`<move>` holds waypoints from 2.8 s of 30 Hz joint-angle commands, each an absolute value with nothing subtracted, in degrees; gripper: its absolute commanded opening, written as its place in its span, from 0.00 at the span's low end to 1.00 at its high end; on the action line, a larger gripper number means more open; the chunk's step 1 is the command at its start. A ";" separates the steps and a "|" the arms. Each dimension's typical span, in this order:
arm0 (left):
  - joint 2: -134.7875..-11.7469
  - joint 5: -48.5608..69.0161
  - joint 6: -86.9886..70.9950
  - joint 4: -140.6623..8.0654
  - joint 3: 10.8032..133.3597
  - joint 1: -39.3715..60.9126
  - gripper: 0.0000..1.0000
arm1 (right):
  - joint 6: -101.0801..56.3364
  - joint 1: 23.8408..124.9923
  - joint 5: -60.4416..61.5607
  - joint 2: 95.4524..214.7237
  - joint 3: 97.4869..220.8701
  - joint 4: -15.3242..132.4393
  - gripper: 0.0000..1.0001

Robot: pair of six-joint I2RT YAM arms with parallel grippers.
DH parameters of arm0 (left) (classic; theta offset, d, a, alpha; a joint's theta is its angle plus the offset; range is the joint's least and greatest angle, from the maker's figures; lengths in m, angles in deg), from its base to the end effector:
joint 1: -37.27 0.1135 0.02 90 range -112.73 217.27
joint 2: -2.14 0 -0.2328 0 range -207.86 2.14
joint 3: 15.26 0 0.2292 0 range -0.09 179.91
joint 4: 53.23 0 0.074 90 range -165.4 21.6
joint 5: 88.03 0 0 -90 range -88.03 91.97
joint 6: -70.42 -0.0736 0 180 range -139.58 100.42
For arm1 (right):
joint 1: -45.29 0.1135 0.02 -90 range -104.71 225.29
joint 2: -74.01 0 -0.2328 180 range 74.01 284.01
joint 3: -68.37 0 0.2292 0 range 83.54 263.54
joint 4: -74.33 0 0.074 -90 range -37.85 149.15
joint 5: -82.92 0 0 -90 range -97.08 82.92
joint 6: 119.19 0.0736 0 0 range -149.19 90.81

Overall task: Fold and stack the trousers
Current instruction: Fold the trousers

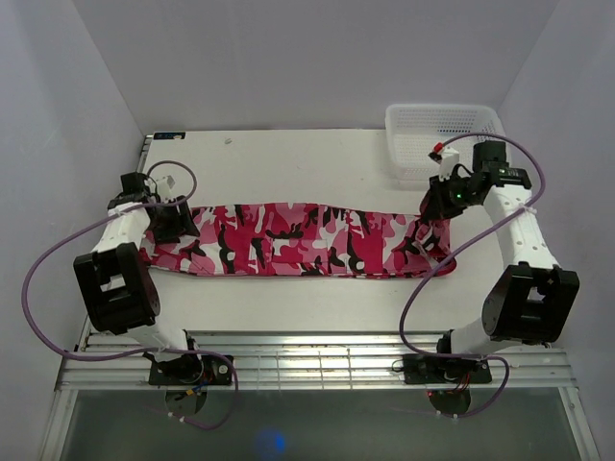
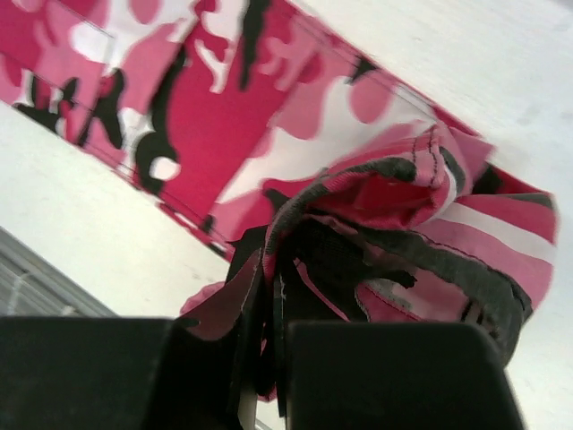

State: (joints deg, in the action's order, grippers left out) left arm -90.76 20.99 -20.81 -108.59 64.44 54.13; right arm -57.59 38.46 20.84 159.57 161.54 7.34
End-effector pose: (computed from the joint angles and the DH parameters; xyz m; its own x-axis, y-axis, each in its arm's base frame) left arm 0.3011 0.0662 0.1600 -0.8940 -0.2497 -0.3720 -0.1410 0.9449 -0.2954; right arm 0.3019 -0.0015 0.2563 -0.6890 -0.3407 -0.6397 -0.5223 0.8454 0.1122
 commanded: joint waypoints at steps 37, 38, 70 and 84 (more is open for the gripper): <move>-86.98 20.60 -16.59 -105.40 49.39 53.27 0.73 | -6.86 80.00 18.76 182.81 164.39 44.56 0.08; -86.98 20.69 -16.50 -105.40 49.31 53.27 0.73 | -6.78 80.44 18.76 184.03 165.19 44.56 0.08; -88.12 21.13 -16.94 -105.23 48.96 53.18 0.73 | -2.30 86.51 20.86 192.83 172.32 47.55 0.08; -75.48 38.86 -18.69 -105.67 56.59 53.09 0.83 | -14.22 84.67 28.95 187.31 182.76 41.94 0.90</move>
State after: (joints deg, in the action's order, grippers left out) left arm -82.37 29.36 -17.14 -106.71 51.37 53.26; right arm -7.32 86.57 24.82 192.94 177.28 43.75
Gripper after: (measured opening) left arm 0.830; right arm 0.904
